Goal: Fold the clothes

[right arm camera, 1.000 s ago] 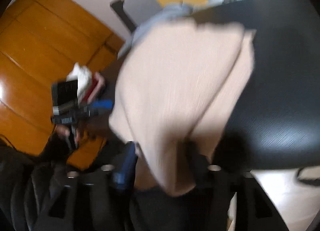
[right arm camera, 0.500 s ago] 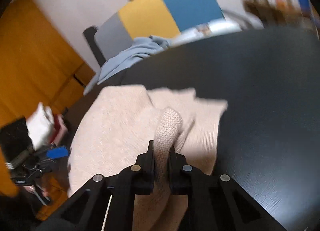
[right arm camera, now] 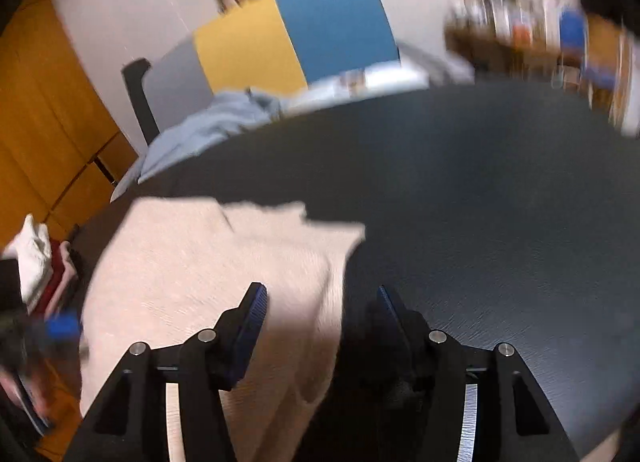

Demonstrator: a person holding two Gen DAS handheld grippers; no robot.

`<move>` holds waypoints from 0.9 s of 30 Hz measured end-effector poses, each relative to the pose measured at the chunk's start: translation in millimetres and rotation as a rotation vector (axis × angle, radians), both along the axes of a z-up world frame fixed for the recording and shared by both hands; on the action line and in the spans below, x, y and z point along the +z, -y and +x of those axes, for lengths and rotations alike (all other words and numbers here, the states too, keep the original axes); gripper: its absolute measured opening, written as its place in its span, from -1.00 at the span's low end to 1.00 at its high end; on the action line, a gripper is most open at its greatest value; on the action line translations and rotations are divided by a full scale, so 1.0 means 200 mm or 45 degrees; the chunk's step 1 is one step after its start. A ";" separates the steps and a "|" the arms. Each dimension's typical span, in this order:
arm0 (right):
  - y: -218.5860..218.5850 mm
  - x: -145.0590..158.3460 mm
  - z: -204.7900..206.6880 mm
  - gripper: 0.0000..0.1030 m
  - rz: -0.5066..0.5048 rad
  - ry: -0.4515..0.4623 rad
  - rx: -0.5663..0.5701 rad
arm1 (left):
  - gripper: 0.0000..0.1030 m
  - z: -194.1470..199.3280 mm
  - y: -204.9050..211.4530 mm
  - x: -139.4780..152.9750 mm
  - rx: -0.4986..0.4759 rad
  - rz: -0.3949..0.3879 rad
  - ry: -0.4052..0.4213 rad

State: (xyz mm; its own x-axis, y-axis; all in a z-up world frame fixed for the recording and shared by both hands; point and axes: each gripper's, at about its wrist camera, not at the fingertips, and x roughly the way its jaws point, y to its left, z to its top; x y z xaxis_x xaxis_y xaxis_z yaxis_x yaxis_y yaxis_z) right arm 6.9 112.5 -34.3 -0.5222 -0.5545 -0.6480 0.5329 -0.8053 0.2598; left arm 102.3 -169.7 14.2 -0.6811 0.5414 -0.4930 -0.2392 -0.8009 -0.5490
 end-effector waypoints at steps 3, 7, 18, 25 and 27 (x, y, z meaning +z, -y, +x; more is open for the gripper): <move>0.12 0.13 0.19 0.27 0.004 -0.105 0.201 | -0.11 -0.14 -0.01 0.07 -0.016 -0.111 -0.031; 0.30 0.13 0.44 0.36 0.137 -0.137 0.471 | -0.11 -0.33 -0.14 0.08 -0.100 -0.317 -0.038; 0.26 -0.23 0.63 0.63 0.423 -0.315 0.402 | -0.01 -0.73 -0.37 -0.25 -0.002 -0.740 0.219; 0.23 -0.22 0.45 0.73 0.352 -0.263 0.353 | -0.01 -0.75 -0.32 -0.28 0.091 -0.716 0.187; 0.22 -0.22 0.49 0.73 0.352 -0.264 0.326 | -0.01 -0.72 -0.31 -0.28 0.109 -0.702 0.179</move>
